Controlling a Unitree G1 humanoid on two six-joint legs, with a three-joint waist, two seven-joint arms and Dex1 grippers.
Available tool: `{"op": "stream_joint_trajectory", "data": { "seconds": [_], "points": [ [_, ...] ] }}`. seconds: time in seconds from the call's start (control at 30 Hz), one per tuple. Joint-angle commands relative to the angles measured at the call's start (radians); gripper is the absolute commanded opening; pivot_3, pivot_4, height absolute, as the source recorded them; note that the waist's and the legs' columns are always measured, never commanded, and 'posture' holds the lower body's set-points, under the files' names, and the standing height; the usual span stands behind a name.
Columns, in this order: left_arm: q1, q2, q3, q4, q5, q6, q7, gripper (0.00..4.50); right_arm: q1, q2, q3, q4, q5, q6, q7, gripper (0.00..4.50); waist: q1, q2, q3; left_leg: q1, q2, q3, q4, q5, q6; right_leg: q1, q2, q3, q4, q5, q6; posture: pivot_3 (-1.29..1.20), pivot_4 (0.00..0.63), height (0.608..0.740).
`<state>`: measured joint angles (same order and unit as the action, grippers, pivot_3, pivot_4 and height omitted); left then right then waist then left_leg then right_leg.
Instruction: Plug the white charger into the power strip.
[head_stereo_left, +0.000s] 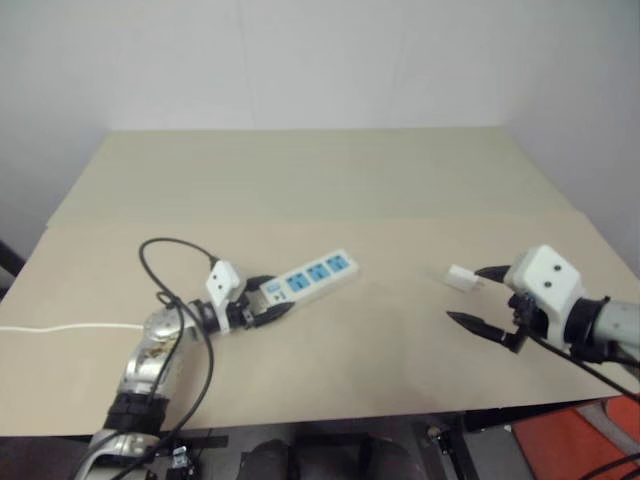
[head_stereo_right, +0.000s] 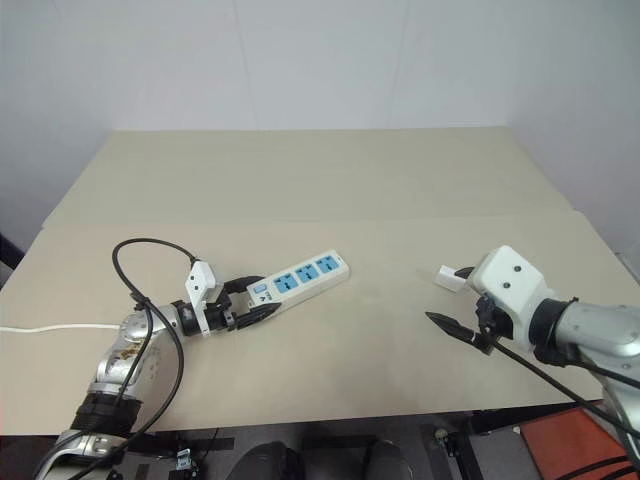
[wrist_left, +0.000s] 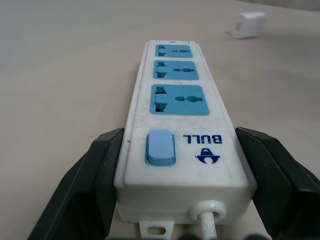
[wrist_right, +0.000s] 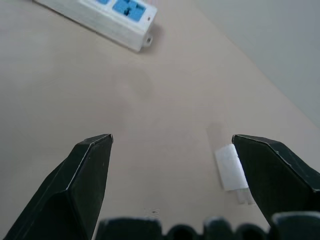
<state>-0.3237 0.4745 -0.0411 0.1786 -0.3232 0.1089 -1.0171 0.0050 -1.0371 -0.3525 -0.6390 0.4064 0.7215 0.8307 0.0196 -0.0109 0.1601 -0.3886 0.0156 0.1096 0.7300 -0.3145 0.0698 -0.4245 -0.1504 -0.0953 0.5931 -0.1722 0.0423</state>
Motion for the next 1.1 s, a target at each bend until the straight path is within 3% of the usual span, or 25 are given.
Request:
{"op": "stream_joint_trajectory", "data": {
  "seconds": [0.03,0.17,0.27,0.5,0.7,0.83,1.1],
  "points": [
    [-0.021,-0.004,-0.064,-0.022,0.004,0.004,-0.080,3.25,-0.078,-0.111,0.007,0.011,0.037,0.119,0.037,4.50,0.000,0.000,0.000,0.000,0.000,0.000,0.000,0.000,0.000,0.000,0.000,0.000,0.000,0.000,0.000,0.00,0.150,0.740],
    [-0.035,-0.042,-0.093,0.019,0.032,-0.046,-0.087,3.25,-0.272,-0.230,0.142,0.088,0.092,0.274,0.084,4.50,-0.001,0.000,0.000,-0.001,0.000,0.000,0.000,-0.001,0.001,-0.001,-0.002,0.000,0.000,0.000,0.000,0.00,0.150,0.740],
    [-0.036,-0.067,-0.108,0.063,0.061,-0.112,-0.078,3.25,-0.465,-0.249,0.289,0.160,0.094,0.362,0.112,4.50,-0.001,0.000,0.000,-0.001,0.000,0.000,0.000,-0.001,0.002,-0.001,-0.002,-0.001,-0.001,0.000,-0.001,0.00,0.150,0.740],
    [-0.024,-0.108,-0.135,0.144,0.114,-0.238,-0.059,3.25,-0.951,-0.158,0.747,0.447,-0.080,0.442,0.236,4.50,-0.005,0.002,-0.001,-0.002,-0.001,0.000,0.001,-0.002,0.002,-0.003,-0.005,-0.001,0.000,0.000,-0.001,0.00,0.150,0.740],
    [-0.018,-0.119,-0.142,0.119,0.111,-0.203,-0.053,3.25,-1.137,-0.061,1.009,0.725,-0.303,0.266,0.400,4.50,-0.003,0.004,-0.002,-0.004,-0.005,0.001,0.001,-0.002,0.003,-0.004,-0.010,-0.003,0.000,0.001,0.001,0.00,0.150,0.740],
    [-0.010,-0.111,-0.150,0.073,0.103,-0.162,-0.061,3.25,-1.196,0.019,1.081,0.919,-0.422,0.149,0.465,4.50,-0.006,0.004,-0.002,-0.005,-0.007,0.001,0.002,-0.001,0.004,-0.003,-0.011,-0.003,0.000,0.002,0.003,0.00,0.150,0.740],
    [-0.006,-0.083,-0.157,0.021,0.102,-0.125,-0.078,3.25,-1.248,0.153,1.070,1.225,-0.555,-0.016,0.518,4.50,-0.013,0.005,-0.003,-0.005,-0.007,0.001,0.001,0.000,0.003,-0.002,-0.008,-0.005,0.001,0.002,0.004,0.00,0.150,0.740]
  ]
}}
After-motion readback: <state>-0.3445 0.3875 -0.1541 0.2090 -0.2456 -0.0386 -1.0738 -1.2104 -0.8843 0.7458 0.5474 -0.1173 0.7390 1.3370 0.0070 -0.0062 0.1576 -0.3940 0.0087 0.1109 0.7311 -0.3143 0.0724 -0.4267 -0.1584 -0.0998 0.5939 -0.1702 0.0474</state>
